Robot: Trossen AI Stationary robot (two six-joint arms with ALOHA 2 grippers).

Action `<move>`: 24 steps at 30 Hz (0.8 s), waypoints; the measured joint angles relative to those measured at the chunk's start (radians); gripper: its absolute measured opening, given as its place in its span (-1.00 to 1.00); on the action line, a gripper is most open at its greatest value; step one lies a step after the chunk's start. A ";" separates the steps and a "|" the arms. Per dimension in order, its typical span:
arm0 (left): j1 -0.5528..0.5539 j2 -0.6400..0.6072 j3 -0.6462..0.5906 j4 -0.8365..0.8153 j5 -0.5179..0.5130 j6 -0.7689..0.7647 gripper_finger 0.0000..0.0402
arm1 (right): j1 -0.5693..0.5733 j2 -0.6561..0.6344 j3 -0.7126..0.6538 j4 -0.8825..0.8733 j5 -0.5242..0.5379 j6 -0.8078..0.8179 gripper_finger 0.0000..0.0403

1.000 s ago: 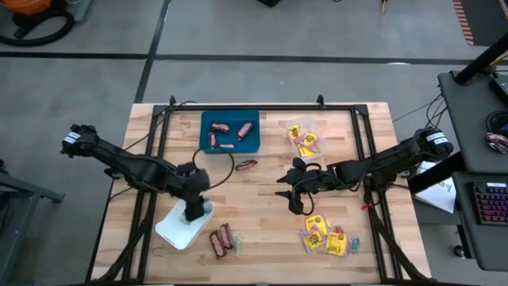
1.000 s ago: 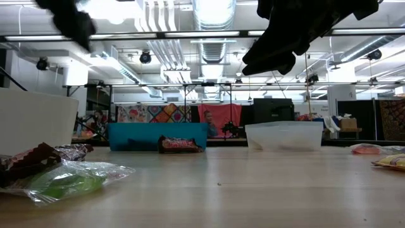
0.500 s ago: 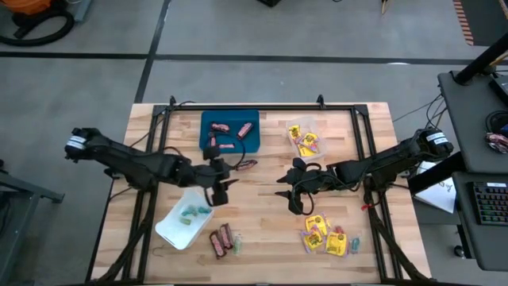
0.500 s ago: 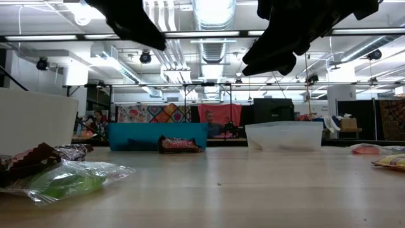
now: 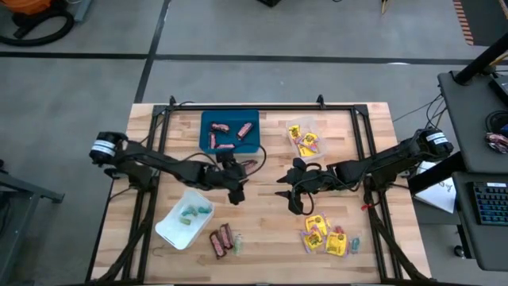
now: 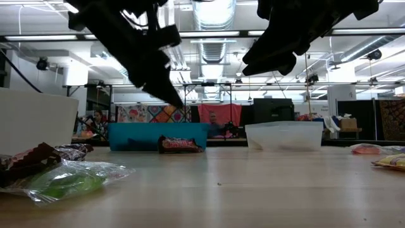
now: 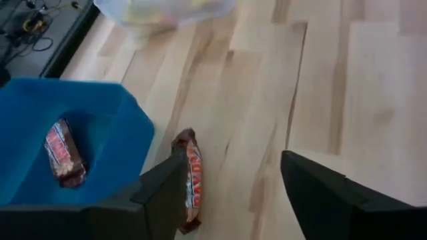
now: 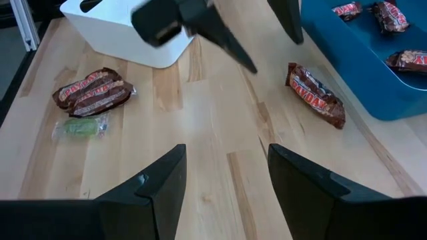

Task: Sort candy
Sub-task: Put the brown chocolate into the blue bin

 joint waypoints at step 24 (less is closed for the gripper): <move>0.077 0.162 0.000 -0.002 -0.055 0.010 0.20 | 0.000 0.000 0.000 -0.003 0.000 0.005 0.00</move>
